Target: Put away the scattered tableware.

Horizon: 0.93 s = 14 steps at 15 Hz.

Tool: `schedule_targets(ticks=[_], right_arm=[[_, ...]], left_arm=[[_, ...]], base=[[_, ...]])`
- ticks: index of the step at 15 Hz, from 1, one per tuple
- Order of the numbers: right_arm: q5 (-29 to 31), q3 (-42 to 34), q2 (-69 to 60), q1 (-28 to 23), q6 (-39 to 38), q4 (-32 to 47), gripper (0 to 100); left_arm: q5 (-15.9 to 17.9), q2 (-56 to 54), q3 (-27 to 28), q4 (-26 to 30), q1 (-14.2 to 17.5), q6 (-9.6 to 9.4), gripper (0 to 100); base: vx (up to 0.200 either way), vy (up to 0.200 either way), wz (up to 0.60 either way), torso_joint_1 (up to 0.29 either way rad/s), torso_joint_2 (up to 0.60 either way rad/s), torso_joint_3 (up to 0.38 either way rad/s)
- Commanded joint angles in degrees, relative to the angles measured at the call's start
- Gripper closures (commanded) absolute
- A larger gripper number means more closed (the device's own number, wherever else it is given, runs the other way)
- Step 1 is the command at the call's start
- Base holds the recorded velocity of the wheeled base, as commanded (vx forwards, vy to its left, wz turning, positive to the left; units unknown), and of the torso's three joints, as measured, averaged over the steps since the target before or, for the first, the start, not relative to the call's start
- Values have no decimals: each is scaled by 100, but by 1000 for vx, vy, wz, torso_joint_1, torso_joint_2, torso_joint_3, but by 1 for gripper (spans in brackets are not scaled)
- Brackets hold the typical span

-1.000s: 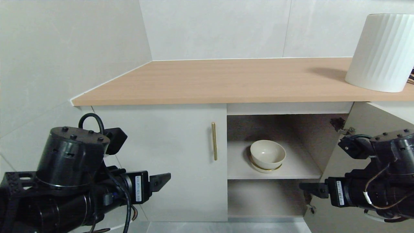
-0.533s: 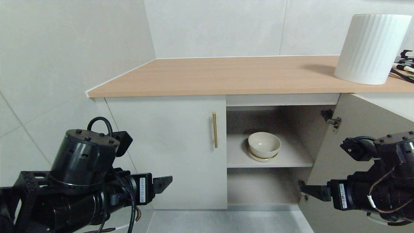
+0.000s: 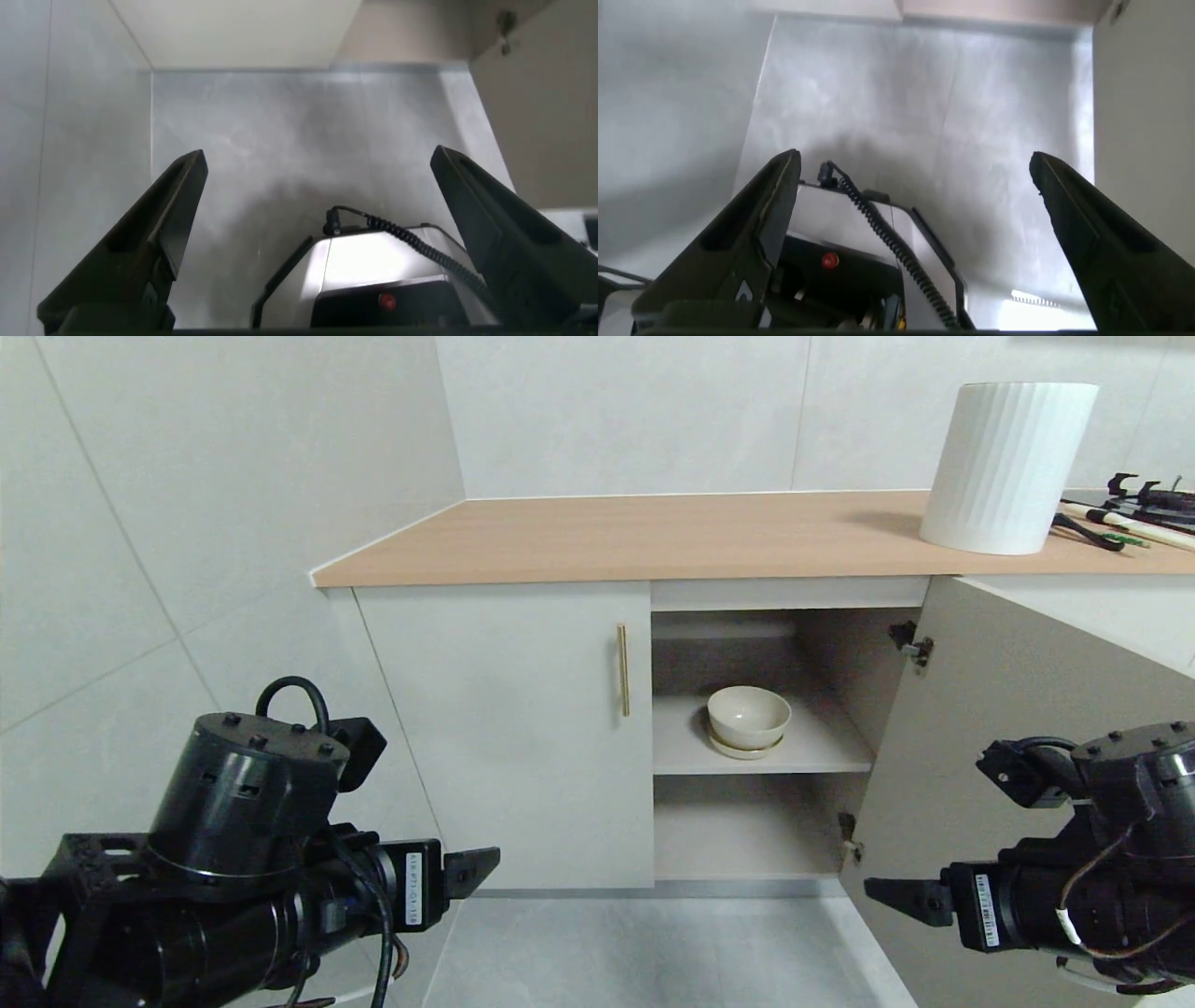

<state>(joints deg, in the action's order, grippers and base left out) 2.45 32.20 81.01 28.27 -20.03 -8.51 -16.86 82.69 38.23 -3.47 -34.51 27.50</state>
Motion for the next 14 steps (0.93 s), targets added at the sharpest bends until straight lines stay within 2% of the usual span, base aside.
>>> schedule_targets(ticks=[1, 4, 13, 14], right_arm=[[1, -3, 38, 12, -1, -2, 0], [1, -12, 38, 38, -1, -2, 0], [1, -47, 38, 56, -1, -2, 0], [1, -47, 38, 56, -1, -2, 0]], left_arm=[[-2, 19, 0, -4, -3, 1, 0], [-2, 19, -9, -4, -3, -8, 0], [-19, 37, 9, -4, -3, -8, 0], [-19, 37, 9, -4, -3, -8, 0]], base=[[-200, 0, 0, -2, 2, 7], [-200, 0, 0, 2, 2, 5], [0, 0, 0, 0, 0, 0], [0, -200, 0, 2, 7, 7]])
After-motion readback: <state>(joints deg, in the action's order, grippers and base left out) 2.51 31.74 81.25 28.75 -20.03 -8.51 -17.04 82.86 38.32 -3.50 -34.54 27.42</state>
